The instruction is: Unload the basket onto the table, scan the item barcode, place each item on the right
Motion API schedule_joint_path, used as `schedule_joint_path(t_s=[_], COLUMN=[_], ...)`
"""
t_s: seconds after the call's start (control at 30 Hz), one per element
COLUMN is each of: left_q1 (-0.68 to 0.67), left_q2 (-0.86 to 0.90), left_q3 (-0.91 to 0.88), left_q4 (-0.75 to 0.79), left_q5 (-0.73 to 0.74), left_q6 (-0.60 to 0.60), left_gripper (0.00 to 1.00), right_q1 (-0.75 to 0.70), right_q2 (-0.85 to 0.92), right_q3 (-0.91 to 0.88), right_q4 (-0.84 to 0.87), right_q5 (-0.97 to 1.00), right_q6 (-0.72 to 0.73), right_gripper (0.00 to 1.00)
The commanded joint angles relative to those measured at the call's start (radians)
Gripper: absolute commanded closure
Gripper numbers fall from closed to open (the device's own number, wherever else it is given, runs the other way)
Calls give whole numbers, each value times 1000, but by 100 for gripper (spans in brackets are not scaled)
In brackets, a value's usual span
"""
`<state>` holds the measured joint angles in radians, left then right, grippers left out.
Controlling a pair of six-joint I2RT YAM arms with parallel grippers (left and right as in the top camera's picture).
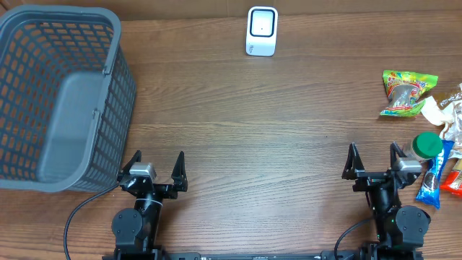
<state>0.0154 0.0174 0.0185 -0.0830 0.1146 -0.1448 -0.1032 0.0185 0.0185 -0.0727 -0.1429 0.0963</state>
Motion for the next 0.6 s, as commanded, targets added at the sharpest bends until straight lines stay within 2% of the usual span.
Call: schedule_joint_path(t_s=[0.0, 0.57], left_q1=[4, 4], left_q2=[-11, -11], left_q3=[-7, -7], left_q4=[1, 1], left_q5=[-14, -14], left_q6=[26, 26], left_gripper=[0, 0], right_q1=[-3, -3], right_q2=[-16, -13], right_q3=[-11, -11], right_q4=[5, 1], right_q5=[-4, 10], right_q6=[-12, -18], right_gripper=[0, 0])
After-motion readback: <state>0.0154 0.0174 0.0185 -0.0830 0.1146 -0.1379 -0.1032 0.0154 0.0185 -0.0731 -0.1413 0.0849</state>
